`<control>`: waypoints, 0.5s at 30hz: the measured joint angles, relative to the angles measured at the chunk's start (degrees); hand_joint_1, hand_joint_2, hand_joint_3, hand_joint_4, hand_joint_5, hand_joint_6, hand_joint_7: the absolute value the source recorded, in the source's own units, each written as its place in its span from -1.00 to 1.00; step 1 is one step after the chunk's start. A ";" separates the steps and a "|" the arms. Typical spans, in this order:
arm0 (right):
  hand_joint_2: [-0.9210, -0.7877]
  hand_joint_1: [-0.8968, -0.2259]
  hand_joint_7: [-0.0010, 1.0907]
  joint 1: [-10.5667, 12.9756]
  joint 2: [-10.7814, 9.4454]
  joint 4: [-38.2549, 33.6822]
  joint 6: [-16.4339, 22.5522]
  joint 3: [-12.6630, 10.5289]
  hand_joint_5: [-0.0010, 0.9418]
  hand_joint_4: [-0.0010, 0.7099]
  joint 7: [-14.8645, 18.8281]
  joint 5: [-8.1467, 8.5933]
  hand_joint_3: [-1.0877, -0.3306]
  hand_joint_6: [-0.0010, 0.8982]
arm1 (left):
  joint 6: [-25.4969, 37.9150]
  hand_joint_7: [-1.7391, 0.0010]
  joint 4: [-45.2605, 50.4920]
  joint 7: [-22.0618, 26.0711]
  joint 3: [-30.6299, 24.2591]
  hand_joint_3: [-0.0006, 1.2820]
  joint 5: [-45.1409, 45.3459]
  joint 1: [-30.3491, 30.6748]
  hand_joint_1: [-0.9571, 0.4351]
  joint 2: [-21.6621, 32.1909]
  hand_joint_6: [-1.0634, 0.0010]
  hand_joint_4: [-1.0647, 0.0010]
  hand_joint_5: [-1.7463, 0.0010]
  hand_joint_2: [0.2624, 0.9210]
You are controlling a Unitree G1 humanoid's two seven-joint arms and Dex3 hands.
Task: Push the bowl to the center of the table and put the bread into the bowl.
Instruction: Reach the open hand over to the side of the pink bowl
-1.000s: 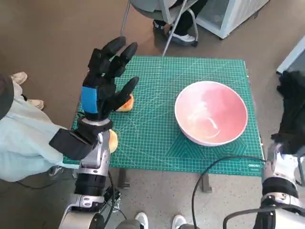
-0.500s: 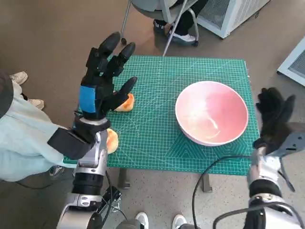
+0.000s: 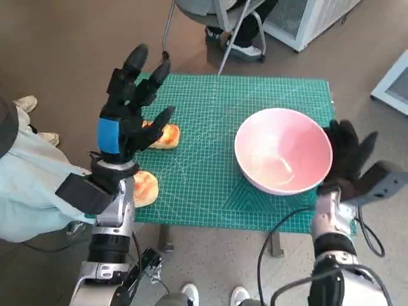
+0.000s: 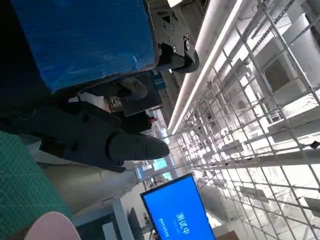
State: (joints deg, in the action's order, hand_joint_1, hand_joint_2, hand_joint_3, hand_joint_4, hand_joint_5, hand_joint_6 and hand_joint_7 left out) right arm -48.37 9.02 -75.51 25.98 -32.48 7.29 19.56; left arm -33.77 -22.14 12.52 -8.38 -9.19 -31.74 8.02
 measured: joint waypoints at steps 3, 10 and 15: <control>-1.00 0.24 -0.03 -1.06 -0.73 -0.05 -1.27 -1.30 -0.99 -0.24 0.01 1.06 -0.51 -0.57 | 0.43 0.77 0.70 -0.07 -0.29 -0.60 -0.03 0.42 -0.08 0.44 0.47 -0.03 0.99 1.00; -1.00 0.29 -0.02 -3.88 -3.12 -0.34 -3.28 -4.63 -0.95 -0.14 -0.02 3.90 -0.47 -0.50 | 1.24 0.81 2.11 -1.04 -0.87 -0.60 0.15 1.62 -0.12 0.96 0.49 -0.03 0.99 1.00; -1.00 0.23 0.08 -5.72 -4.95 -0.51 -4.03 -6.75 -0.94 0.00 -1.28 5.78 -0.37 -0.44 | 2.09 0.83 3.64 -1.70 -1.10 -0.60 0.34 2.74 -0.15 1.27 0.50 -0.02 1.00 1.00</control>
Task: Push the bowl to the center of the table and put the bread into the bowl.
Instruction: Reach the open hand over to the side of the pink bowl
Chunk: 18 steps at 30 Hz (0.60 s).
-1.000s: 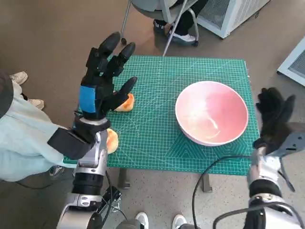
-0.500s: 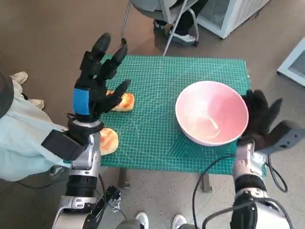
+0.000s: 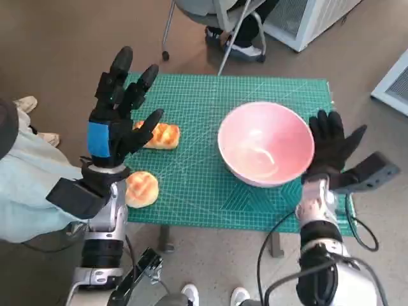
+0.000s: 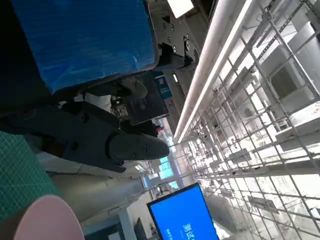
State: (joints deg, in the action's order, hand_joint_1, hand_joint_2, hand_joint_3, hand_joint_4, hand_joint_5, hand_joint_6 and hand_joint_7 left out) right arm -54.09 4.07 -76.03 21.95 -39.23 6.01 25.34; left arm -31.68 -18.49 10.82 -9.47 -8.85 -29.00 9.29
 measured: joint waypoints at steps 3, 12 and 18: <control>-1.00 0.21 0.18 -0.93 -0.90 -0.08 -0.22 -0.83 -0.93 0.11 -1.12 0.90 -0.34 -0.44 | 0.56 0.84 1.04 -0.33 -0.10 -0.60 0.06 0.79 -0.17 0.22 0.49 -0.02 1.00 1.00; -1.00 0.24 0.32 -3.02 -3.80 -0.24 -0.27 -0.56 -0.94 0.18 -5.25 1.12 -0.27 -0.35 | 1.83 0.85 2.82 -1.15 -0.27 -0.60 0.17 2.37 -0.19 0.86 0.47 -0.01 1.00 1.00; -1.00 0.28 0.46 -3.30 -4.43 -0.27 -0.55 1.17 -0.95 0.26 -6.64 -1.03 -0.30 -0.40 | 2.52 0.86 3.41 -1.68 -0.23 -0.60 0.40 2.63 -0.19 0.88 0.45 0.00 1.00 1.00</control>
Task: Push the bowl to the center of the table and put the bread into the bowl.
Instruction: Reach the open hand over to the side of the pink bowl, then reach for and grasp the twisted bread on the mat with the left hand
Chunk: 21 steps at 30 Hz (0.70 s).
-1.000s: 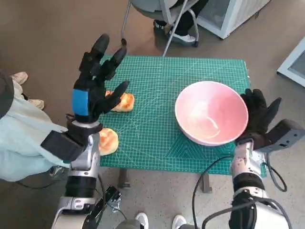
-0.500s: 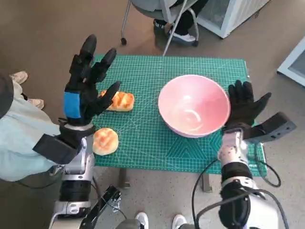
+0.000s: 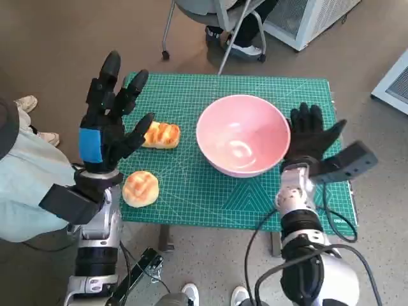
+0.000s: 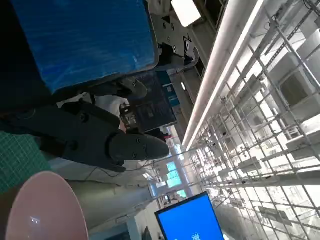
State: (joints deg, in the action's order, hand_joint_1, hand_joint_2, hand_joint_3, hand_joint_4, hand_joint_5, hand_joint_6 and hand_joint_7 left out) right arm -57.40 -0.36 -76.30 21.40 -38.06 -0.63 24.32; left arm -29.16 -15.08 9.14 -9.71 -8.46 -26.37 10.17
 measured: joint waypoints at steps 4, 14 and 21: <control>-1.00 0.30 0.49 -0.09 0.09 0.00 -0.26 1.15 -0.96 0.24 -0.37 -1.48 -0.32 -0.42 | 0.02 0.86 0.02 -0.03 0.00 -0.61 0.18 0.26 -0.19 0.34 0.45 0.02 1.00 1.00; -1.00 0.17 0.41 -0.13 3.04 0.41 3.14 7.31 -0.99 0.08 0.40 -8.62 -0.30 -0.60 | 0.55 0.88 -5.08 2.34 0.21 -0.62 5.26 -0.83 -0.24 7.21 0.45 0.21 1.00 1.00; -1.00 0.04 0.36 -0.14 6.84 2.57 12.19 13.60 -0.98 0.08 6.58 -13.98 -0.29 -0.67 | 2.73 0.90 -14.76 3.64 2.51 -0.75 13.89 -7.02 -0.25 17.35 0.48 0.37 1.00 1.00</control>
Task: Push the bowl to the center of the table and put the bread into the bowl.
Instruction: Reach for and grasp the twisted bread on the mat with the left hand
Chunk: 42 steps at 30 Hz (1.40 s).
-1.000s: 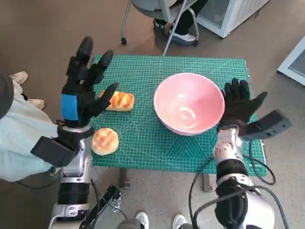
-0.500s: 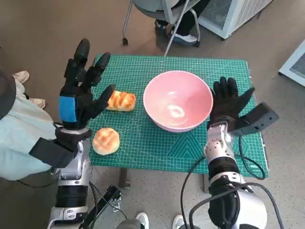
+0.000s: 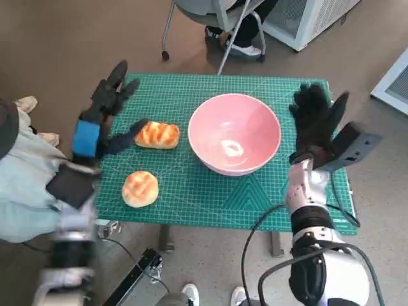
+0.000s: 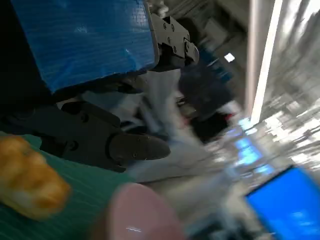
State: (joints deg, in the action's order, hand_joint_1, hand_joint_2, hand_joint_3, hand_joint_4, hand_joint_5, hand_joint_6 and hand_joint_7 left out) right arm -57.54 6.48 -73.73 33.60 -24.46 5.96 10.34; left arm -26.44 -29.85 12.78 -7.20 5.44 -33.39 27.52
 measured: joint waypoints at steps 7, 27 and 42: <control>-1.00 -0.21 0.34 0.26 1.63 4.28 12.21 5.34 -0.98 0.10 11.34 -2.11 -0.24 -0.73 | 0.02 0.92 -9.94 0.47 5.16 -0.86 7.63 -9.79 -0.25 5.12 0.50 0.42 1.00 1.00; -1.00 -0.44 0.65 8.21 2.72 22.92 25.89 14.52 -1.00 0.00 23.36 -1.50 -0.26 -1.00 | 8.23 0.92 -33.61 6.74 21.39 -1.00 21.49 -29.05 0.01 4.98 0.39 0.54 1.00 0.69; -1.00 -0.41 0.68 12.18 4.29 31.16 25.68 16.85 -1.00 -0.01 24.00 0.41 -0.25 -1.00 | 16.05 0.97 -42.71 11.54 31.45 -1.00 29.53 -35.43 0.14 -0.58 0.41 0.71 1.00 0.59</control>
State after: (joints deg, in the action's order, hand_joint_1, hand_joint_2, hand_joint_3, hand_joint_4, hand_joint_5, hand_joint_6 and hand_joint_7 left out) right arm -45.35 10.78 -42.57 59.28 -7.60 29.96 10.75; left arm -10.39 -72.55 24.32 24.25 34.97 -68.82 26.94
